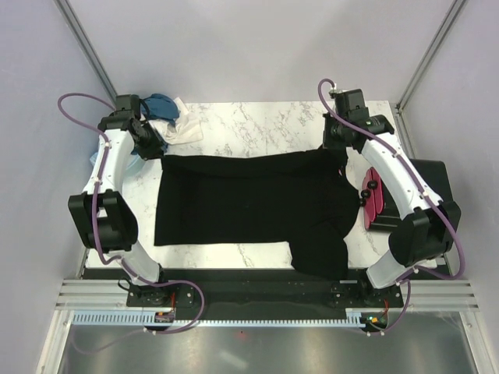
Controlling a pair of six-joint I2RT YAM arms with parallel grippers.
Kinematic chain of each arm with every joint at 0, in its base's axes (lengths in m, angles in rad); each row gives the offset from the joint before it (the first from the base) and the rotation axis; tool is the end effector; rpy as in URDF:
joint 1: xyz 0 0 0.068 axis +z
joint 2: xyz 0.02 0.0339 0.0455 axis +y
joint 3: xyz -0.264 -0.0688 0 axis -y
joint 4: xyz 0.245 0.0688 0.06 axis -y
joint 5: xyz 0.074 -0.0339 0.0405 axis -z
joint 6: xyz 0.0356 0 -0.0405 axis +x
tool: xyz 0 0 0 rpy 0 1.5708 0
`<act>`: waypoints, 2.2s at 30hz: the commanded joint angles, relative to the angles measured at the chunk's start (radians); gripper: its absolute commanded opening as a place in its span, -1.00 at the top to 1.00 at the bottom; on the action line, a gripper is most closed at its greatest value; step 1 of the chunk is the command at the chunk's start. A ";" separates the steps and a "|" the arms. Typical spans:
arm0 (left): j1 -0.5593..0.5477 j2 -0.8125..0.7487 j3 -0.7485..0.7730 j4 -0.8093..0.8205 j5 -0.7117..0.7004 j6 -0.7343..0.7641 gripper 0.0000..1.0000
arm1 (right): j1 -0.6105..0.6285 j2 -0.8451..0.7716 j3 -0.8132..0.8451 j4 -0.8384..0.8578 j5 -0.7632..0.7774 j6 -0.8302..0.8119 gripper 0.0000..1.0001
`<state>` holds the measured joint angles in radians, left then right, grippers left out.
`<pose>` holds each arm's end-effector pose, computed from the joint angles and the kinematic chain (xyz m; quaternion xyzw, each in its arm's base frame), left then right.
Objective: Fold and stack the t-shirts
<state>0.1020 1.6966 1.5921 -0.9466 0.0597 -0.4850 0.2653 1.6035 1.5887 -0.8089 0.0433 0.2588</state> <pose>0.3558 0.0343 0.3145 -0.2721 0.9269 -0.0772 0.2466 0.3371 0.0900 0.3533 0.0049 0.9308 0.0750 0.3576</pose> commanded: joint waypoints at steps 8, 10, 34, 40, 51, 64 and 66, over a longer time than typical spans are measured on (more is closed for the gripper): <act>-0.007 0.090 0.210 0.126 -0.027 -0.020 0.96 | -0.011 0.105 0.229 0.114 0.177 -0.024 1.00; -0.007 0.110 0.253 0.126 -0.047 -0.007 0.96 | -0.017 0.137 0.257 0.128 0.199 -0.035 1.00; -0.004 0.333 0.583 0.100 -0.064 0.043 0.96 | -0.100 0.400 0.598 0.254 0.227 -0.078 1.00; -0.005 0.304 0.551 0.104 -0.064 0.055 0.96 | -0.100 0.397 0.643 0.255 0.192 -0.085 1.00; -0.004 0.249 0.373 0.103 -0.037 0.075 0.96 | -0.066 0.283 0.390 0.238 0.093 -0.089 1.00; -0.005 0.100 0.109 0.149 -0.043 0.092 0.96 | -0.012 0.073 0.157 0.168 0.092 -0.096 1.00; -0.005 0.084 0.068 0.149 -0.043 0.094 0.96 | -0.012 0.033 0.126 0.163 0.087 -0.093 1.00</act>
<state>0.0967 1.8492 1.7241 -0.8383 0.0269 -0.4332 0.2577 1.7451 1.7615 -0.6449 0.1364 0.1680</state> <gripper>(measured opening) 0.025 0.007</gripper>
